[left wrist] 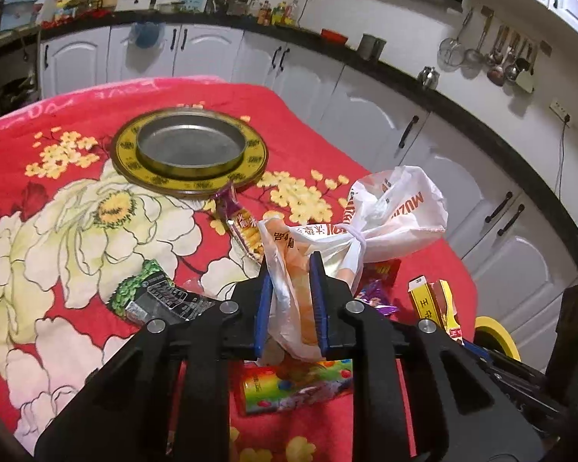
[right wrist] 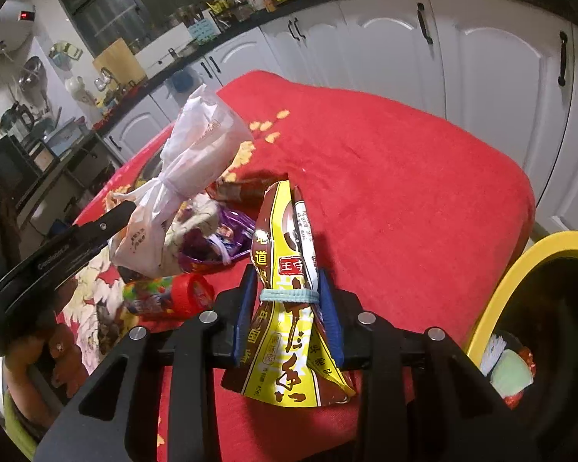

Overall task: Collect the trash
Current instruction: 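Carry the white bag and yellow wrapper over the yellow bin with both tools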

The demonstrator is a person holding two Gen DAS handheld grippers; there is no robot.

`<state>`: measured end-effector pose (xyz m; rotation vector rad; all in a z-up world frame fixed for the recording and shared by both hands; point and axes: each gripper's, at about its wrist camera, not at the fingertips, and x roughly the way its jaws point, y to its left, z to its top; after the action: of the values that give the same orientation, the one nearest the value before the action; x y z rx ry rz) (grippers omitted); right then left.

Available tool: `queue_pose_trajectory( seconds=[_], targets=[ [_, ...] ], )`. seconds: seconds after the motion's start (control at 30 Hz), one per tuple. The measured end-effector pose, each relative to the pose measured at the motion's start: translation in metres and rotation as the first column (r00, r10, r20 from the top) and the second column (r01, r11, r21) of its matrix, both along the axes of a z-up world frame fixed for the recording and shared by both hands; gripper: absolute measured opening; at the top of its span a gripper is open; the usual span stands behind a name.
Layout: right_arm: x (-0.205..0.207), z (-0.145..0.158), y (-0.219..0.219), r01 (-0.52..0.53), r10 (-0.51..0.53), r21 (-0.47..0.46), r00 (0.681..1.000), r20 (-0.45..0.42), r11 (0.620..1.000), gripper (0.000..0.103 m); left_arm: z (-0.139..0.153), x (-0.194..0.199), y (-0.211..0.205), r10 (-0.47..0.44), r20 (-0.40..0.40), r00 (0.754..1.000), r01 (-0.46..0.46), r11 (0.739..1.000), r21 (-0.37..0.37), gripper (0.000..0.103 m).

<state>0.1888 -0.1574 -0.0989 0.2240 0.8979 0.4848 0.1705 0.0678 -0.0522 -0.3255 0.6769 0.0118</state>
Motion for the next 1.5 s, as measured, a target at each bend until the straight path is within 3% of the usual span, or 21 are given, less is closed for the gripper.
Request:
queue_pose_trajectory(
  seconds=[0.6, 1.1, 1.5],
  targets=[
    [-0.035, 0.043, -0.031, -0.013, 0.01, 0.026, 0.99, 0.142, 1.0, 0.03, 0.041, -0.031, -0.034, -0.067, 0.111, 0.992, 0.062, 0.997, 0.042, 0.011],
    [-0.049, 0.063, -0.086, 0.098, -0.101, 0.024, 0.974, 0.201, 0.995, 0.03, 0.052, -0.044, -0.066, -0.145, 0.137, 0.98, 0.135, 0.988, 0.077, 0.011],
    [-0.061, 0.066, -0.148, 0.227, -0.223, 0.005, 0.949, 0.222, 0.974, 0.03, 0.041, -0.05, -0.096, -0.217, 0.121, 0.969, 0.203, 0.972, 0.117, 0.01]
  ],
)
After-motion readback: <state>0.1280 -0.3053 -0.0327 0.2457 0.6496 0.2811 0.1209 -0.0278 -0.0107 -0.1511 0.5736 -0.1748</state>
